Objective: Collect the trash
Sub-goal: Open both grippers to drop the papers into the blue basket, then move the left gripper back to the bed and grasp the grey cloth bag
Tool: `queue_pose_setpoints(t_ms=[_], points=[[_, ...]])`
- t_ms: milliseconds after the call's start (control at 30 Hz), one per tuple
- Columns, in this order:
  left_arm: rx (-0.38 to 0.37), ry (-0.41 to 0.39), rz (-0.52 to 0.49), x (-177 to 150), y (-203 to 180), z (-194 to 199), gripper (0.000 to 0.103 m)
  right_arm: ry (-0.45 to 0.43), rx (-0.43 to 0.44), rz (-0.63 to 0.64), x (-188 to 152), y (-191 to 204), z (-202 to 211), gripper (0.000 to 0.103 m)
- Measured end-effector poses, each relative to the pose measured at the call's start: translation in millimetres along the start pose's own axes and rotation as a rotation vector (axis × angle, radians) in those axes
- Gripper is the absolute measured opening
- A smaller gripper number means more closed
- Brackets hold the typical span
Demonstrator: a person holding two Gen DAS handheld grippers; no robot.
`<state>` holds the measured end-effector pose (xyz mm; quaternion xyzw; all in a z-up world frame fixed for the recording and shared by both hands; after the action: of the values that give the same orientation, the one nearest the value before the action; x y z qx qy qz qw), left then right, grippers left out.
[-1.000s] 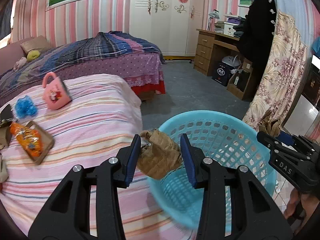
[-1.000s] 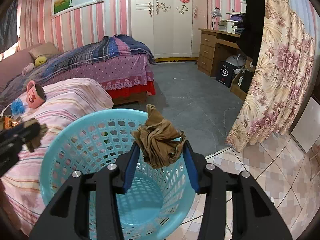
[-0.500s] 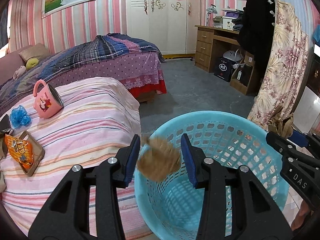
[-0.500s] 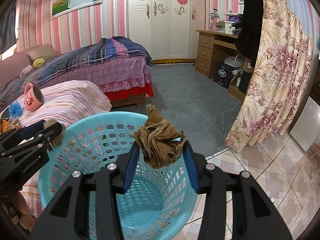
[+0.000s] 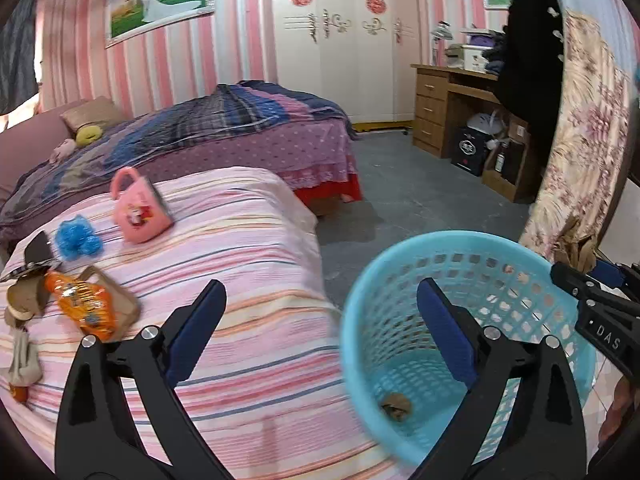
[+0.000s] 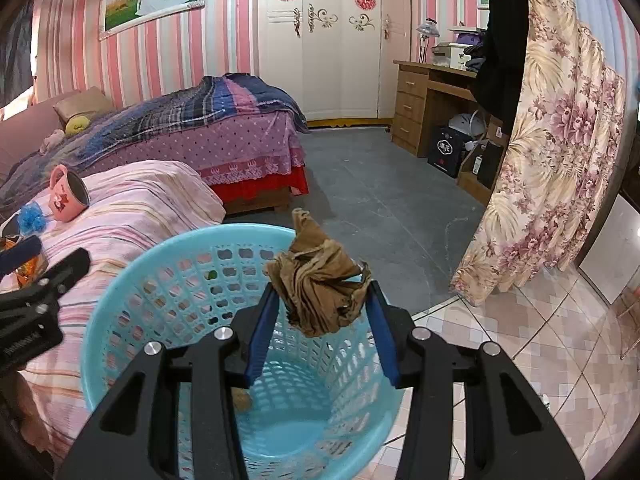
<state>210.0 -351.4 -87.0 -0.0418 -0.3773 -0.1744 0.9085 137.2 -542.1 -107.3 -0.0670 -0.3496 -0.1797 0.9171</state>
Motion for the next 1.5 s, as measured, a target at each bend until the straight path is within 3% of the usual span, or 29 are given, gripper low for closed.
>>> queue_pose_setpoints(t_ms=[100, 167, 367, 633, 1033, 1233, 1500], points=[[0.024, 0.0, 0.033, -2, 24, 8, 0.096, -0.009, -0.004, 0.004, 2, 7, 2, 0.051], [0.027, -0.003, 0.054, -3, 37, 14, 0.096, -0.03, -0.012, -0.002, 4, 9, 6, 0.075], [0.068, -0.025, 0.08, -8, 73, 34, 0.097, -0.049, -0.014, 0.013, 8, 24, 13, 0.091], [0.127, -0.048, 0.117, -21, 134, 68, 0.098, -0.075, -0.025, 0.04, 10, 58, 26, 0.094], [0.254, -0.037, 0.189, -57, 254, 102, 0.098, -0.078, 0.083, 0.075, 12, 153, 37, 0.094], [0.31, 0.004, 0.244, -84, 317, 95, 0.098, -0.067, 0.103, 0.132, 7, 199, 35, 0.094], [0.263, 0.116, 0.319, -115, 360, 57, 0.098, -0.029, 0.106, 0.189, -5, 238, 27, 0.094]])
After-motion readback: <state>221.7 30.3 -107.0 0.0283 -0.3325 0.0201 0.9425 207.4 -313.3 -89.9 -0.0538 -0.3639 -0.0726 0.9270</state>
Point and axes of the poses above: each gripper's, at about its wrist camera, not at the fingertips, and z roughly against the way its jaws point, y to its left, x to its top, the point moved 10 cm from there along -z, roughly the way its jaws point, and after that the axes turned 12 degrees about y, right-handed, at the moved point
